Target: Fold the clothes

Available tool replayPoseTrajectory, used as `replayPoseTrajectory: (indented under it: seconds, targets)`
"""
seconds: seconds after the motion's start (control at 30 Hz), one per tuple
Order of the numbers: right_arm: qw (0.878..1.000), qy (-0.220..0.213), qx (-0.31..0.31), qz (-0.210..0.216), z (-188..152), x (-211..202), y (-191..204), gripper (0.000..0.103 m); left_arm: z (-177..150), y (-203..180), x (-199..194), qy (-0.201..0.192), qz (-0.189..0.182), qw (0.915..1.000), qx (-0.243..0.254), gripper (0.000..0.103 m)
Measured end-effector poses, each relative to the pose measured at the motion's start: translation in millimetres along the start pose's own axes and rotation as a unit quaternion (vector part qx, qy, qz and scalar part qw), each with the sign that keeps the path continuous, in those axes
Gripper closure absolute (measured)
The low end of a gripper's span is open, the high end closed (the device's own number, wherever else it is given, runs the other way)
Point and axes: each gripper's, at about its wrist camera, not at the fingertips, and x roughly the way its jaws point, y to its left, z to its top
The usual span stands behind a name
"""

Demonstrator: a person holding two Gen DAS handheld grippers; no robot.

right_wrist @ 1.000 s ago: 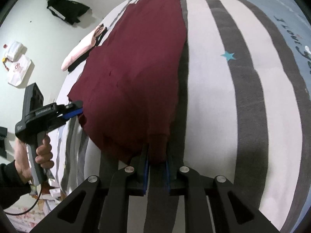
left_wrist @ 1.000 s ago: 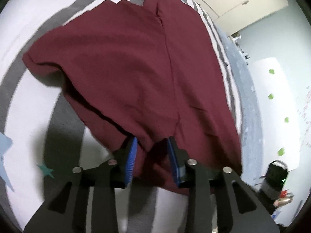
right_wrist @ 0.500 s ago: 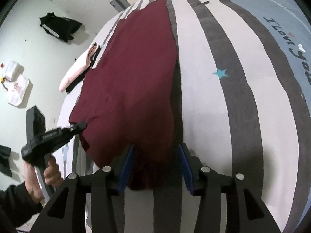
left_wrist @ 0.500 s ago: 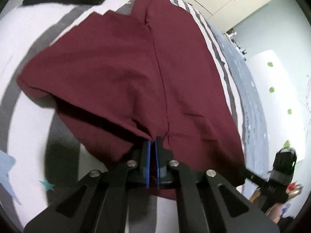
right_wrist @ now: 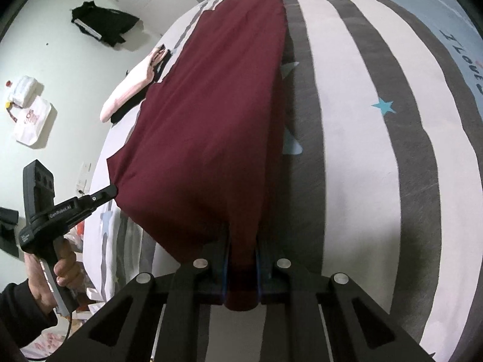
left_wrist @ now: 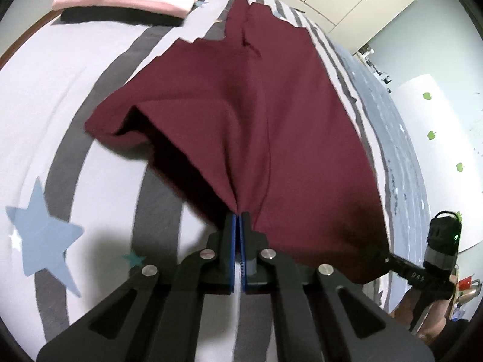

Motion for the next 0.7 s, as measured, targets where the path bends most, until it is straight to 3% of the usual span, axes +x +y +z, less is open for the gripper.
replayPoseTrajectory:
  seconds: [0.27,0.4,0.57,0.7]
  targets:
    - [1.0,0.014,-0.01,-0.018,-7,16,12,0.092,-4,17,9,0.016,0.001,0.9998,-0.009,0.101]
    - [0.999,0.012,-0.005,-0.029,-7,18,10,0.092,-6,20,4,0.013,0.036,0.9992,-0.007,0.101]
    - [0.999,0.009,-0.023,-0.041,-7,9,10,0.09,4,40,-24,-0.019,0.041,0.9986,-0.025,0.101]
    - [0.997,0.001,-0.042,-0.057,-4,-2,17,0.084,32,71,-27,-0.05,0.067,0.9953,-0.049,0.101]
